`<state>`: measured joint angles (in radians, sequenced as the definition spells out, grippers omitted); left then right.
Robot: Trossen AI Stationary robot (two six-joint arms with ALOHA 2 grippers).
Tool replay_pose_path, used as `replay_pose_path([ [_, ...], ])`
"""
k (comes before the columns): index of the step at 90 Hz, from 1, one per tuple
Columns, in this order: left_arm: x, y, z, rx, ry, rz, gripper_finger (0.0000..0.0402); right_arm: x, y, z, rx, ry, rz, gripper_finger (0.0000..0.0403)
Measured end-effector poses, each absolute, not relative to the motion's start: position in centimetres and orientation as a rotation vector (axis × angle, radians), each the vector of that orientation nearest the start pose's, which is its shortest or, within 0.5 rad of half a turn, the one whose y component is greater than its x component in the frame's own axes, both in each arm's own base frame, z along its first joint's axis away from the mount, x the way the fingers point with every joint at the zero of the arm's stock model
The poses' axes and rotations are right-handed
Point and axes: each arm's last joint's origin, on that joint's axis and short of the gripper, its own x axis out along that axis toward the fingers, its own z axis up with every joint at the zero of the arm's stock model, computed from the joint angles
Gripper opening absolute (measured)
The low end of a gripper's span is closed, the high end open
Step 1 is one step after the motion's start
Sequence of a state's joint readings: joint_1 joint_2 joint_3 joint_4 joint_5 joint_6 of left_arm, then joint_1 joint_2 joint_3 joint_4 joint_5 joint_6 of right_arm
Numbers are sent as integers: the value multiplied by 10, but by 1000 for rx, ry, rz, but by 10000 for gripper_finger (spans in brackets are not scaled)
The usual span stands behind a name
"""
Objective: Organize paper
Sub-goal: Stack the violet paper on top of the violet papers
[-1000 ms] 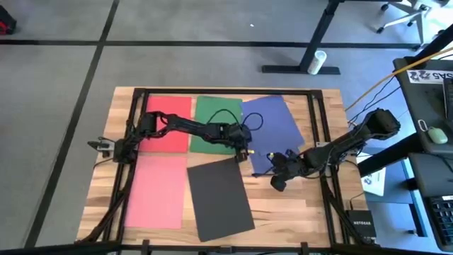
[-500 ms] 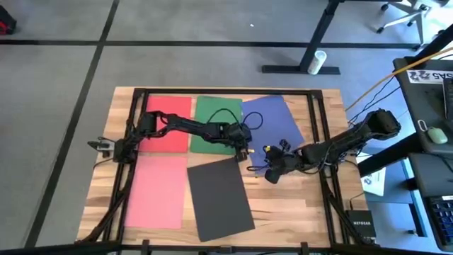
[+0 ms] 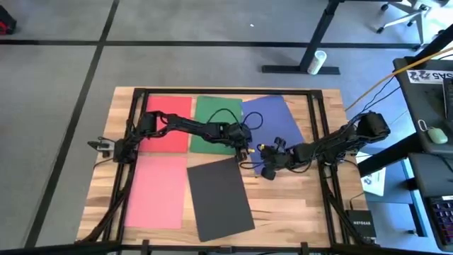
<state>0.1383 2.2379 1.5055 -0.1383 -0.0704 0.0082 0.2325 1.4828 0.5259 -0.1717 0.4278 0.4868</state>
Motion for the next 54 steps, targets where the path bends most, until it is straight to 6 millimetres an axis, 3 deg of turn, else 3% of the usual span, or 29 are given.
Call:
replay_pose_path([
  [54,463,66,118,-21,872,191,0,226,39,109,6,975,-505,101],
])
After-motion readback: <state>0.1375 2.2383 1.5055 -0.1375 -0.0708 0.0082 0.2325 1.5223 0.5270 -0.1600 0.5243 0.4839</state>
